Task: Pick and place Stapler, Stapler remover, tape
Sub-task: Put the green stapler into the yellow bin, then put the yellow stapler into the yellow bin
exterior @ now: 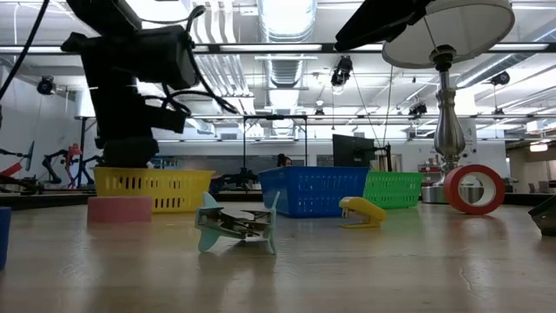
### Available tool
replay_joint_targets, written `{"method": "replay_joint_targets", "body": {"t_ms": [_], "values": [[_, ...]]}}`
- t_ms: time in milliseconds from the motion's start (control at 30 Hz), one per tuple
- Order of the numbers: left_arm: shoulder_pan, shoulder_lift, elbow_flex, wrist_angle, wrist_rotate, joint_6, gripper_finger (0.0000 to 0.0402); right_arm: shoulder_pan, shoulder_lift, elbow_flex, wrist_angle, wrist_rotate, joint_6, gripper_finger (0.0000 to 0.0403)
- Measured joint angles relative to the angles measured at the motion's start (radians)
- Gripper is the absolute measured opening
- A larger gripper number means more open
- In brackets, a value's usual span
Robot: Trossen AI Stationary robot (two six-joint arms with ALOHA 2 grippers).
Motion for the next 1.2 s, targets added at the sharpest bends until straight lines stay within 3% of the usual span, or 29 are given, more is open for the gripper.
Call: {"method": "replay_joint_targets", "body": {"t_ms": [400, 800, 1200], "values": [[-0.008, -0.002, 0.1, 0.0, 0.0, 0.077, 0.0145, 0.0, 0.0, 0.0, -0.017, -0.005, 0.003, 0.0206], [-0.088, -0.002, 0.155, 0.045, 0.001, 0.108, 0.0136, 0.0, 0.007, -0.03, -0.05, -0.21, 0.036, 0.0206], [-0.167, -0.003, 0.156, 0.146, -0.007, 0.132, 0.0127, 0.003, 0.006, -0.079, -0.042, -0.29, 0.103, 0.0205]]}}
